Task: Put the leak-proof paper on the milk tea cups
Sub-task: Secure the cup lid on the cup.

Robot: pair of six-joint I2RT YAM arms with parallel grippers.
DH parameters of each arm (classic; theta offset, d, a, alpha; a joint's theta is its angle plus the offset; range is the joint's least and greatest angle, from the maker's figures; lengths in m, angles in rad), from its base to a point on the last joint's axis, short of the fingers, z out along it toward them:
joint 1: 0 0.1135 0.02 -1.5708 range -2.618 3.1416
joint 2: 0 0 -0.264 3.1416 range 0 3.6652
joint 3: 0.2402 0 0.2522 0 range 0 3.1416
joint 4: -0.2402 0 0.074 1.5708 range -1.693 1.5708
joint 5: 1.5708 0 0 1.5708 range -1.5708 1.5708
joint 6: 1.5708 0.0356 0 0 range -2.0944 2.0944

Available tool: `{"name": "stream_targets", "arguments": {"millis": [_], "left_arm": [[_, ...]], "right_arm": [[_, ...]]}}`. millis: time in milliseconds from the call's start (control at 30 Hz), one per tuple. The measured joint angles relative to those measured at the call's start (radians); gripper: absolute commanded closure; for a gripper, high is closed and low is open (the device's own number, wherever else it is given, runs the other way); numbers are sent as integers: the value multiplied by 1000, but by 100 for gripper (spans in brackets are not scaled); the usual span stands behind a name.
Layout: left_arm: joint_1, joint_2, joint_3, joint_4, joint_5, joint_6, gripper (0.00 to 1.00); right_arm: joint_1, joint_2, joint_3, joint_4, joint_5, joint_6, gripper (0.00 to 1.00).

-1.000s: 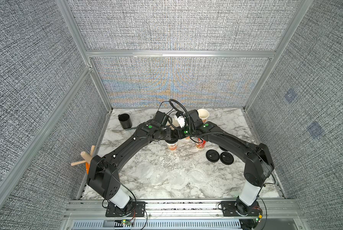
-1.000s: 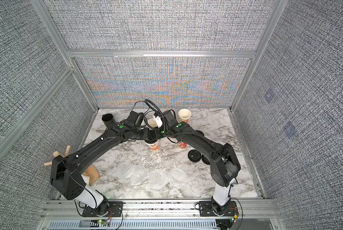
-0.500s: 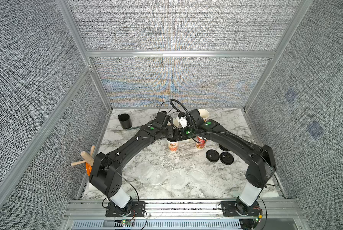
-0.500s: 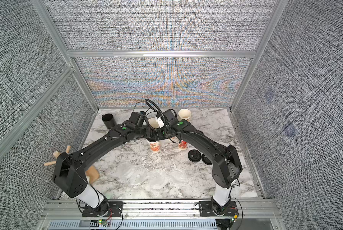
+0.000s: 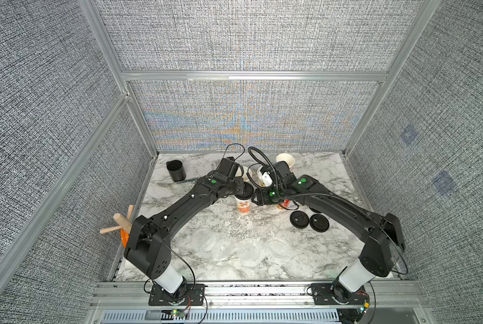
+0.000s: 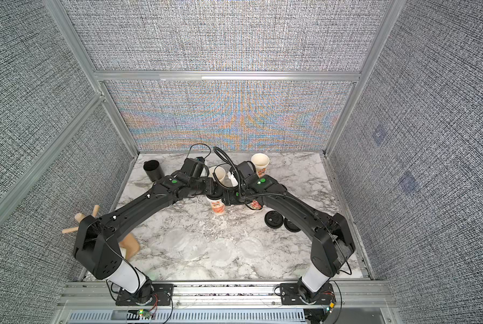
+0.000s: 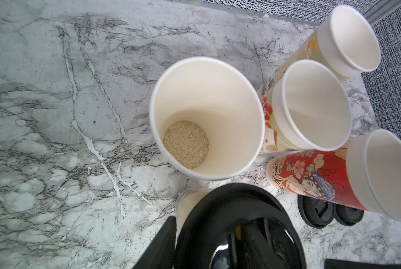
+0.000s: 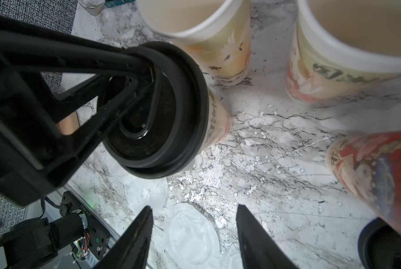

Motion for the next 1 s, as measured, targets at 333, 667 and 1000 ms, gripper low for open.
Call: {"name": "stream_targets", "arguments": {"millis": [333,667,1000], "left_arm": [[0,0,0,2,1,0,54],[0,-2,-2,2,2,0,55],[0,-2,-2,4,3,0,54]], "right_arm": [[16,30,4,74,-26,68,45],[16,54,5,81,-35,88,47],[18,77,26,32,-13,106,48]]}}
